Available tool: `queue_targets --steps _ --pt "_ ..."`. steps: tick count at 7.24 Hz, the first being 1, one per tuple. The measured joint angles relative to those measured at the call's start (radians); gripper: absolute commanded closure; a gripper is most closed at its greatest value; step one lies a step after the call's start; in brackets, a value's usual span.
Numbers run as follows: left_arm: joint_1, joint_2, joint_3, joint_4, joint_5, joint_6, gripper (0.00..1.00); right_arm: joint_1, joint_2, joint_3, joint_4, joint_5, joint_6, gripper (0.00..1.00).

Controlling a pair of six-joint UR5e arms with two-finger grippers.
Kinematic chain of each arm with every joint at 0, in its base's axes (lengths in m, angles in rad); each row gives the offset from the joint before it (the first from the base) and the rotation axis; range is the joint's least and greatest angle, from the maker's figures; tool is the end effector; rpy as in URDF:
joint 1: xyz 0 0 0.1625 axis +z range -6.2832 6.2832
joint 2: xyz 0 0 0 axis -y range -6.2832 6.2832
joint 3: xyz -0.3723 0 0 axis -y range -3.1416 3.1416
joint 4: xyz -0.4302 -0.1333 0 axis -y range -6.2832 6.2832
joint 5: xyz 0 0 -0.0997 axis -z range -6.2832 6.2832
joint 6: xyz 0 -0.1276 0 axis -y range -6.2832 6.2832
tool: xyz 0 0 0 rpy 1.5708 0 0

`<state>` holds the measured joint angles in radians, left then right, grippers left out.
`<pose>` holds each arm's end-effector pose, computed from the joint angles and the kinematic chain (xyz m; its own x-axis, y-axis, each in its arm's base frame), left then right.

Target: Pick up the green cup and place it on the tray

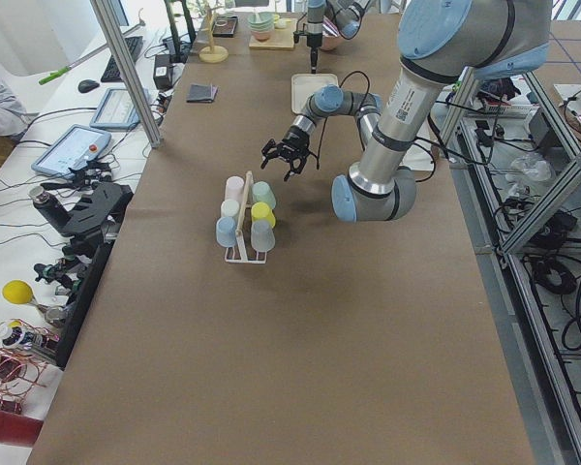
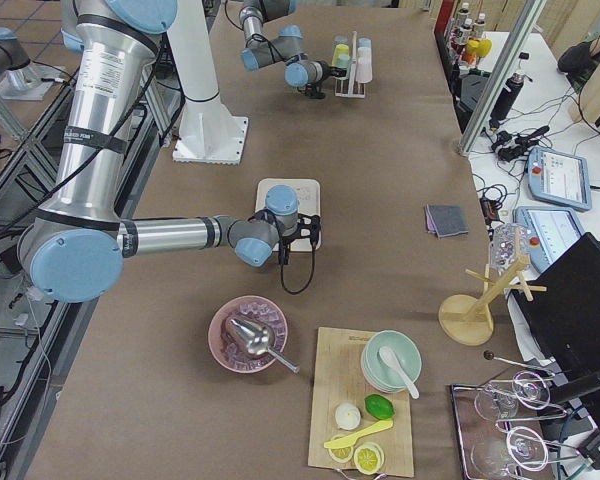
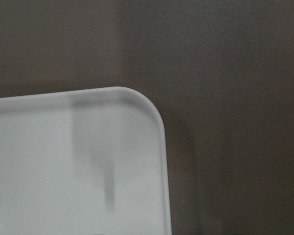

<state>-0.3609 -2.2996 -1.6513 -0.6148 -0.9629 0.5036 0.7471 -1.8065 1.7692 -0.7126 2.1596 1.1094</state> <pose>0.5148 -0.4147 0.2470 -0.2612 0.8670 0.4243 -0.9128 -0.0789 -0.4007 -0.3160 -0.3778 0.5399 0.5666 0.0201 0.8238 -0.0164 0.9998 -0.0132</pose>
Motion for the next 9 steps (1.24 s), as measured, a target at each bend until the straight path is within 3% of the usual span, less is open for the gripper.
queue_targets --steps 3,6,7,9 --pt "0.006 -0.002 0.097 0.005 0.051 -0.004 0.08 -0.007 0.01 -0.007 0.002 0.001 0.0 0.56" --pt "0.007 -0.026 0.179 0.054 0.096 -0.05 0.12 -0.012 0.011 -0.009 0.004 0.002 0.0 0.56" --pt "0.007 -0.03 0.192 0.088 0.102 -0.09 0.1 -0.013 0.01 -0.01 0.004 0.002 0.0 0.62" --pt "0.007 -0.033 0.209 0.16 0.106 -0.171 0.1 -0.012 0.01 -0.012 0.006 0.003 0.0 0.64"
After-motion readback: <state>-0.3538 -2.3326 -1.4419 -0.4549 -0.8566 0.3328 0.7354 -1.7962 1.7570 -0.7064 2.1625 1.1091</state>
